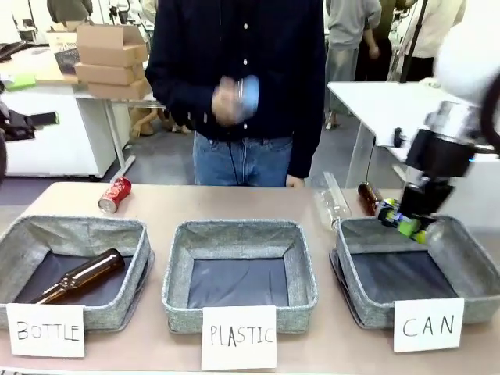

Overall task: Sort the can waste into the basket.
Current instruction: Pick up the can waste from the table and place it in the right Fabric basket.

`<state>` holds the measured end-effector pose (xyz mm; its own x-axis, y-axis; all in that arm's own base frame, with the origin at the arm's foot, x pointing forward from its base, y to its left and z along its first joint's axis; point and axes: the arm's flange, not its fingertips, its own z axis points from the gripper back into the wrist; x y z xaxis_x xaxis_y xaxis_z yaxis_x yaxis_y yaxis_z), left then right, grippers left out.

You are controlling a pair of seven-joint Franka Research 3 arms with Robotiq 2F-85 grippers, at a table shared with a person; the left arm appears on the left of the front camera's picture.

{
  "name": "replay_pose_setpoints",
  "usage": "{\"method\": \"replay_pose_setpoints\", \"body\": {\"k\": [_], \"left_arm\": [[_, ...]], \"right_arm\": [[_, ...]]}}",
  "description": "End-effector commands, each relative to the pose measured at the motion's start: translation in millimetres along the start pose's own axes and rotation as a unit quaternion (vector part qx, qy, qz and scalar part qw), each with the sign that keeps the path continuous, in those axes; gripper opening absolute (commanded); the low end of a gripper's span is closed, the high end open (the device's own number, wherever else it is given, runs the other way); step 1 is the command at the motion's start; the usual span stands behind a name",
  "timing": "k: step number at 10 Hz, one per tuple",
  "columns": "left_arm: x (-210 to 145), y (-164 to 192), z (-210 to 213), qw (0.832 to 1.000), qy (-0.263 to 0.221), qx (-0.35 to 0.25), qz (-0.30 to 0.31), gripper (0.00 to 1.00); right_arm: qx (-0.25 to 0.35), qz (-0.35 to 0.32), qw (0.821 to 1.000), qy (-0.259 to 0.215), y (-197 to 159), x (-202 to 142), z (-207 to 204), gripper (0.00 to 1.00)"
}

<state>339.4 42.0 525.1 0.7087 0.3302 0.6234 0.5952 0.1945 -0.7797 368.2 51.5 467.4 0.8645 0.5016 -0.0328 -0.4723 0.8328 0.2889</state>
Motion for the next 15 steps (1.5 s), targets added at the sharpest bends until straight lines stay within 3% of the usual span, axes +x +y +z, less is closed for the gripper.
{"method": "replay_pose_setpoints", "body": {"k": [1, 5, 6, 7, 8, 15], "left_arm": [[0, 0, -3, 1.0, -0.007, -0.01, -0.01, 1.0], [0, 0, -3, 1.0, -0.007, -0.01, -0.01, 1.0], [0, 0, -3, 1.0, -0.007, -0.01, -0.01, 1.0], [0, 0, -3, 1.0, -0.007, -0.01, -0.01, 1.0], [0, 0, -3, 1.0, -0.007, -0.01, -0.01, 1.0], [0, 0, -3, 1.0, -0.007, -0.01, -0.01, 1.0]], "right_arm": [[0.034, -0.009, 0.999, -0.014, -10, -12, -20, 0.0], [0.049, -0.01, 0.998, -0.027, -18, -18, -28, 0.0], [0.057, -0.029, 0.998, -0.02, -19, -18, -28, 0.59], [0.058, -0.03, 0.998, -0.025, -20, -17, -27, 0.87], [0.06, -0.036, 0.997, -0.034, -21, -18, -25, 1.0], [0.112, -0.048, 0.989, -0.088, -22, -7, -2, 1.0]]}}
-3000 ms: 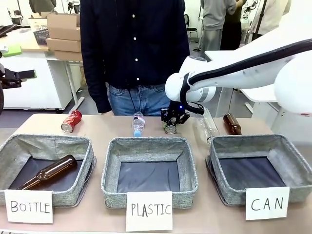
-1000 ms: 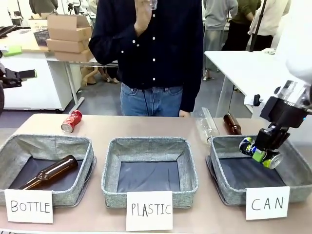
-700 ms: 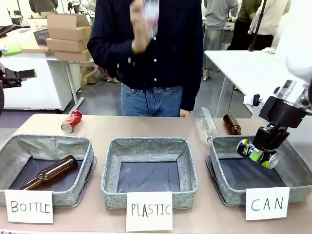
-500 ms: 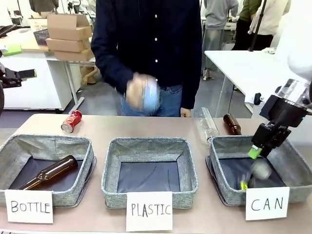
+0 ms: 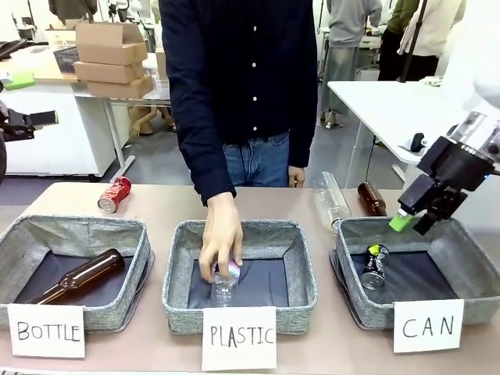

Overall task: Sort the can waste into the basket.
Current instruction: Pick up the can waste from the table and place it in the right Fabric basket.

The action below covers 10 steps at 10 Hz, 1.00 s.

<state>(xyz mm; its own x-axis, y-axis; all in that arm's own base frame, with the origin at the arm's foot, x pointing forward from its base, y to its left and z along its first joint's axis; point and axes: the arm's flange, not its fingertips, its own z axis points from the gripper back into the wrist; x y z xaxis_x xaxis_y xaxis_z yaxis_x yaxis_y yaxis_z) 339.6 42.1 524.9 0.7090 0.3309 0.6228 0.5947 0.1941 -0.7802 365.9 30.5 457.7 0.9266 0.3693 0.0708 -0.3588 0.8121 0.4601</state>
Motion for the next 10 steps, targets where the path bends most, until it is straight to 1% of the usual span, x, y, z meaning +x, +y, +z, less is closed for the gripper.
{"method": "replay_pose_setpoints", "body": {"k": [1, 2, 3, 4, 5, 6, 7, 8, 10], "left_arm": [[0, -1, -3, 1.0, -0.007, -0.01, -0.01, 1.0], [0, -1, -3, 1.0, -0.007, -0.01, -0.01, 1.0], [0, -1, -3, 1.0, -0.007, -0.01, -0.01, 1.0], [0, -1, -3, 1.0, -0.007, -0.01, -0.01, 1.0], [0, -1, -3, 1.0, -0.007, -0.01, -0.01, 1.0], [0, -1, -3, 1.0, -0.007, -0.01, -0.01, 1.0], [0, -1, -3, 1.0, -0.007, -0.01, -0.01, 1.0], [0, -1, -3, 1.0, -0.007, -0.01, -0.01, 1.0], [0, -1, -3, 1.0, -0.007, -0.01, -0.01, 1.0]], "right_arm": [[0.059, 0.003, 0.998, -0.027, -1, 9, 7, 1.0], [0.181, 0.026, 0.979, -0.087, 4, 7, 19, 1.0], [0.415, 0.029, 0.891, -0.183, 3, -3, 41, 1.0], [0.584, 0.026, 0.762, -0.279, -2, -16, 57, 1.0], [0.673, -0.026, 0.656, -0.341, -6, -25, 61, 1.0], [0.699, -0.052, 0.606, -0.377, -11, -28, 61, 1.0], [0.702, -0.062, 0.58, -0.409, -16, -28, 58, 1.0], [0.369, -0.017, 0.914, -0.167, -2, -26, 75, 1.0], [0.369, -0.017, 0.914, -0.167, -2, -26, 75, 1.0]]}}
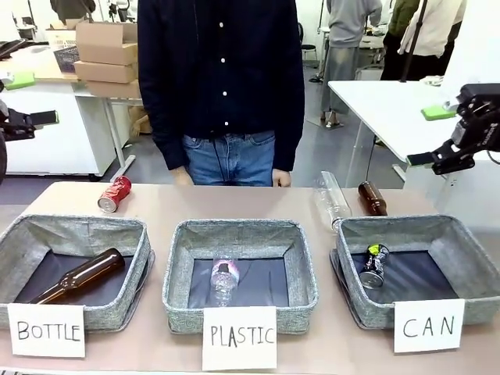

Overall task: Sort the can waste into the basket.
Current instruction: Pick up the can waste from the table and place it in the right Fabric basket.

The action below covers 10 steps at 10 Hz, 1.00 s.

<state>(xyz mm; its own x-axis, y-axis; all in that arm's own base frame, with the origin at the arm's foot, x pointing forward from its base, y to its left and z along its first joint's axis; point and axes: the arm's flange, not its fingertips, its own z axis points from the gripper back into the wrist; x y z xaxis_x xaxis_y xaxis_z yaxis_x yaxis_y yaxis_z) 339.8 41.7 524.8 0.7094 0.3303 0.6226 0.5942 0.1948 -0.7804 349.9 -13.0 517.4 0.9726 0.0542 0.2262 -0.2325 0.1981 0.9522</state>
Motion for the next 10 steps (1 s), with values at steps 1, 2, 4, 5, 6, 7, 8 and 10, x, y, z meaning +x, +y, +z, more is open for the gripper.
{"method": "replay_pose_setpoints", "body": {"k": [1, 2, 4, 5, 6, 7, 8, 10], "left_arm": [[0.5, -0.9, -2.2, 1.0, -0.007, -0.01, -0.01, 1.0], [0.5, -0.9, -2.2, 1.0, -0.007, -0.01, -0.01, 1.0], [0.5, -0.9, -2.2, 1.0, -0.007, -0.01, -0.01, 1.0], [0.5, -0.9, -2.2, 1.0, -0.007, -0.01, -0.01, 1.0], [0.5, -0.9, -2.2, 1.0, -0.007, -0.01, -0.01, 1.0], [0.5, -0.9, -2.2, 1.0, -0.007, -0.01, -0.01, 1.0], [0.5, -0.9, -2.2, 1.0, -0.007, -0.01, -0.01, 1.0], [0.5, -0.9, -2.2, 1.0, -0.007, -0.01, -0.01, 1.0]], "right_arm": [[-0.027, 0.019, 0.999, 0.015, 3.0, 2.1, 2.4, 1.0], [-0.027, 0.019, 0.999, 0.015, 3.0, 2.1, 2.4, 1.0], [-0.027, 0.019, 0.999, 0.015, 3.0, 2.1, 2.4, 1.0], [-0.027, 0.019, 0.999, 0.015, 3.0, 2.1, 2.4, 1.0], [-0.027, 0.019, 0.999, 0.015, 3.0, 2.1, 2.4, 1.0], [-0.027, 0.019, 0.999, 0.015, 3.0, 2.1, 2.4, 1.0], [-0.027, 0.019, 0.999, 0.015, 3.0, 2.1, 2.4, 1.0], [-0.027, 0.019, 0.999, 0.015, 3.0, 2.1, 2.4, 1.0]]}}
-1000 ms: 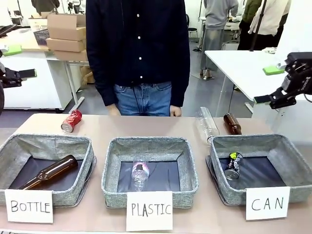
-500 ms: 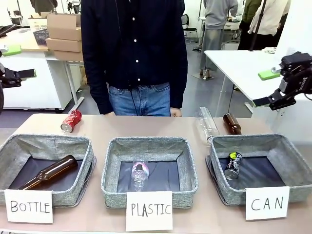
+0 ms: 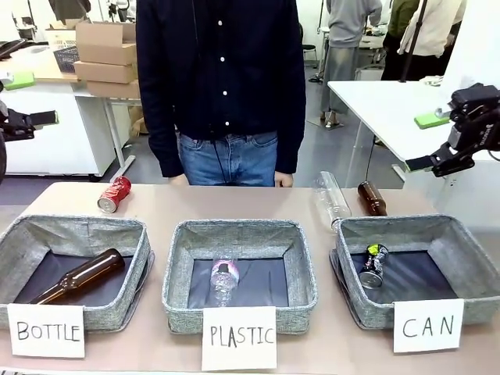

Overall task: Sort the can waste into the basket.
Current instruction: Pick up the can waste from the table and place it in the right Fabric basket.

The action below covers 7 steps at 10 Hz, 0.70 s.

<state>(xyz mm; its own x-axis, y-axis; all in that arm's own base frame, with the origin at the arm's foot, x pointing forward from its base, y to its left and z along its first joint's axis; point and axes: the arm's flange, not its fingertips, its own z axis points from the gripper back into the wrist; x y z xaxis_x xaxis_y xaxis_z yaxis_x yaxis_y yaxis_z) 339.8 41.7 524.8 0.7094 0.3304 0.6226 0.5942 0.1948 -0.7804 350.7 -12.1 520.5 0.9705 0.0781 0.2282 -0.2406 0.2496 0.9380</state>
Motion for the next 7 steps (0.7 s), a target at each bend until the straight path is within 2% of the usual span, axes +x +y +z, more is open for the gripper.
{"method": "replay_pose_setpoints", "body": {"k": [1, 2, 3, 4, 5, 6, 7], "left_arm": [[0, 0, 0, 1.0, 0.0, 0.0, 0.0, 1.0], [22, -6, -13, 0.993, 0.055, 0.087, -0.065, 1.0], [43, -1, -27, 0.978, 0.119, 0.144, -0.092, 1.0], [69, 13, -44, 0.947, 0.18, 0.237, -0.122, 1.0], [90, 35, -63, 0.913, 0.234, 0.31, -0.124, 1.0], [102, 60, -83, 0.87, 0.294, 0.369, -0.142, 1.0], [108, 87, -107, 0.815, 0.329, 0.448, -0.165, 1.0]], "right_arm": [[-0.001, 0.015, 1.0, 0.003, 0, 1, 3, 1.0], [-0.001, 0.015, 1.0, 0.003, 0, 1, 3, 1.0], [-0.001, 0.015, 1.0, 0.003, 0, 1, 3, 1.0], [-0.001, 0.015, 1.0, 0.003, 0, 1, 3, 1.0], [-0.001, 0.015, 1.0, 0.003, 0, 1, 3, 1.0], [-0.001, 0.015, 1.0, 0.003, 0, 1, 3, 1.0], [-0.001, 0.015, 1.0, 0.003, 0, 1, 3, 1.0]]}}
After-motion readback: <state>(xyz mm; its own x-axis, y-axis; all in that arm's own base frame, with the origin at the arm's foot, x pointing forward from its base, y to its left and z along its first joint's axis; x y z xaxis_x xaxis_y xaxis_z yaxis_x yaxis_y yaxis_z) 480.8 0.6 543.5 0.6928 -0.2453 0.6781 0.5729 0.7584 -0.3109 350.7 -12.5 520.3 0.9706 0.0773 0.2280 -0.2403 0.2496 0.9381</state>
